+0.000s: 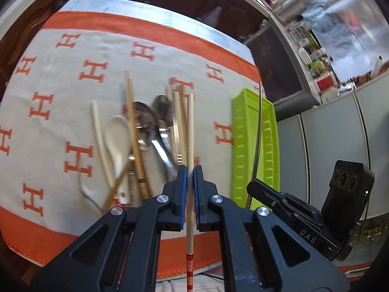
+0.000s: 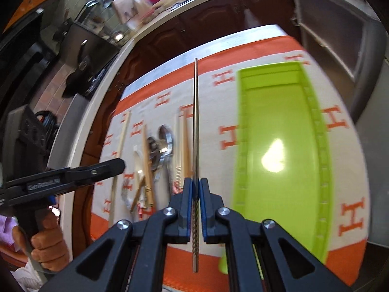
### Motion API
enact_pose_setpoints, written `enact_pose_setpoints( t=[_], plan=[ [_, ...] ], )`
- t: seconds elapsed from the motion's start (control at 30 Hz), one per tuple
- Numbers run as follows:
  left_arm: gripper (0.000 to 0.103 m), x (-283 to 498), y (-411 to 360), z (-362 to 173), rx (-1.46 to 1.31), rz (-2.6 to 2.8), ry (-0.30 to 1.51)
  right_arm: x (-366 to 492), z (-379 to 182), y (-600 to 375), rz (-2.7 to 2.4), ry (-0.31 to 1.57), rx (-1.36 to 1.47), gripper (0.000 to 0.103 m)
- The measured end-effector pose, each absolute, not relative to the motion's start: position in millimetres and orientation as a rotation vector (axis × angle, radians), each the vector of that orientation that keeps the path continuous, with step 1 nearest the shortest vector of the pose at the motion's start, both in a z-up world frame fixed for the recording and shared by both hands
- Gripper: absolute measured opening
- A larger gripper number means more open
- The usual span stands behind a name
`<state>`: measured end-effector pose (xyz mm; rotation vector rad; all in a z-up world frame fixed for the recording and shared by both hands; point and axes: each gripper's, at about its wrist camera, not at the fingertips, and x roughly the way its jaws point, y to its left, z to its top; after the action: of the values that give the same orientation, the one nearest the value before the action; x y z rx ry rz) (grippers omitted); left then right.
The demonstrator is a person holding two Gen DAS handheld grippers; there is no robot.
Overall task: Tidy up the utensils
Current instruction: 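Release the wooden chopstick into the green tray with the left tool while the right tool releases its chopstick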
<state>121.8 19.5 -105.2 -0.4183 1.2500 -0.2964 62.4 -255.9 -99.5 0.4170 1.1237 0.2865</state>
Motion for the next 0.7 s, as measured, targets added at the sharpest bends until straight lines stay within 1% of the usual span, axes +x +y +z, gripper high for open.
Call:
enact_pose_setpoints(
  t=[0.17,0.33,0.5,0.7],
  plan=[
    [0.003,128.3,-44.1,-86.8,-0.352,-0.356,1.236,59.1,-111.9,-290.3,0.193,1.131,0.415,0.006],
    [0.003,141.6,-109.1,-86.2,-0.303,-0.395,1.251,58.3,-129.5,-310.8,0.147,1.163,0.414,0.006],
    [0.003,153.8,-160.0,-102.0,-0.232,-0.405,1.262,60.6,-137.9,-320.7,0.107,1.177,0.371,0.006],
    [0.003,168.4,-187.3,-127.7,-0.2,-0.387,1.273,58.0,-137.2,-328.0,0.052,1.186,0.358,0.007]
  ],
)
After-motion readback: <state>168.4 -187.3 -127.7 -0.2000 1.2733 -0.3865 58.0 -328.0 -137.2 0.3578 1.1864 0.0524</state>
